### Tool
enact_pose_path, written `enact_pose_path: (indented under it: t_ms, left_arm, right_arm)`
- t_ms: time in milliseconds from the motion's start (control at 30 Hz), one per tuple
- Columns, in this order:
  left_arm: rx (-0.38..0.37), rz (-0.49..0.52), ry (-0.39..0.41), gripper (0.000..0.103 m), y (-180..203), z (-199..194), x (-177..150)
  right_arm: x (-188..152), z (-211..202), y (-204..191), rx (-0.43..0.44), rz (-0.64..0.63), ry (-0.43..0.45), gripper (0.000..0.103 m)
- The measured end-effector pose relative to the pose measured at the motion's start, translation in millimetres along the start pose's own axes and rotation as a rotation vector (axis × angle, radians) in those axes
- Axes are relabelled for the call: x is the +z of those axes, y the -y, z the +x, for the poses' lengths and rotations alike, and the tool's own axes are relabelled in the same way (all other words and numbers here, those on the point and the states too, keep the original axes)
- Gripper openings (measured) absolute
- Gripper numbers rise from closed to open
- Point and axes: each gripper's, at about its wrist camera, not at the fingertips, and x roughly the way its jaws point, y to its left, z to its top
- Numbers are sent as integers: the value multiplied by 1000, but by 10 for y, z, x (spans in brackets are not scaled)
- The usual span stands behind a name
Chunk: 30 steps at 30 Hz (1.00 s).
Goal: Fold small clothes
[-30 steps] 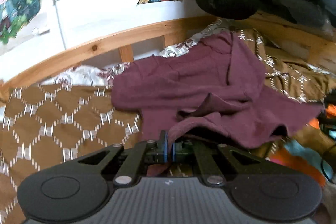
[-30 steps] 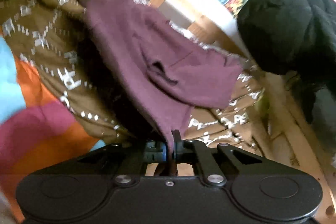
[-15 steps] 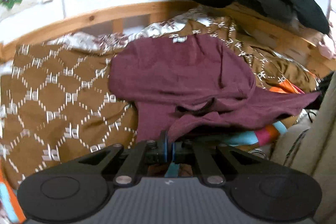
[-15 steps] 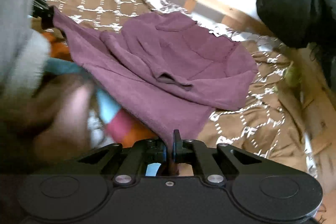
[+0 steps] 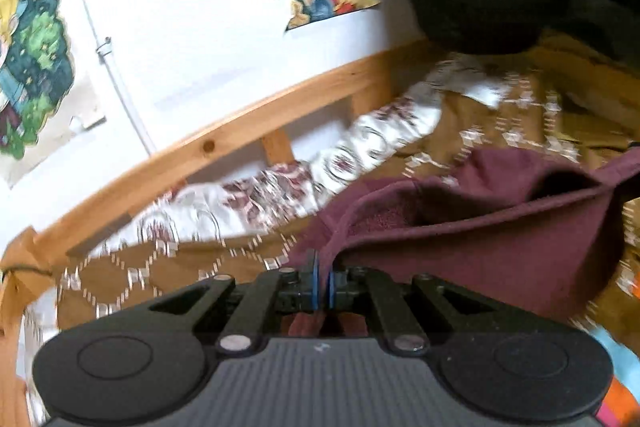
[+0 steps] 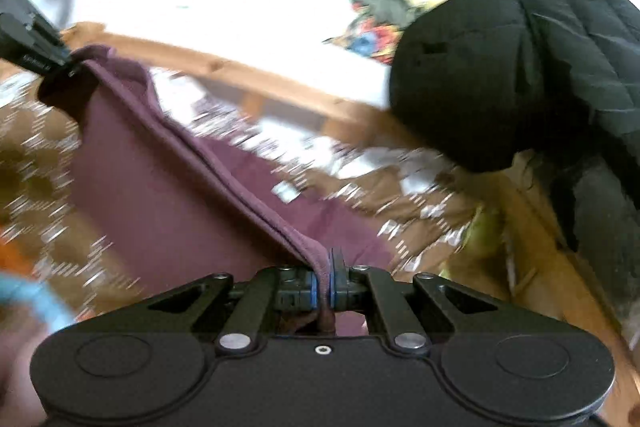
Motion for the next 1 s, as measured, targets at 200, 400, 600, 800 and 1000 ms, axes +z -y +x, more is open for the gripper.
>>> enact_pose_path:
  t_ms: [200,400,600,800,1000]
  left_arm:
    - [15,-38,-90,5,-24,1090,217]
    - [-35,-121,-142,5,-119,1666,131]
    - [-49,-187,-177,22,-208,1931,63]
    - [-68,-359,-175,73,-471,1907,-15]
    - [-48,-534,-109,102,-769,1714,-107]
  right_arm:
    - [68,978,237,-79,120,25,5]
    - [6,1855,385,-49,186,-65,5]
    - [-107,2276,405,-22,211,-138,9]
    - [-232,2373,421,-9,269,-144,27]
    - [-285,2188,543,13,409,-58,88]
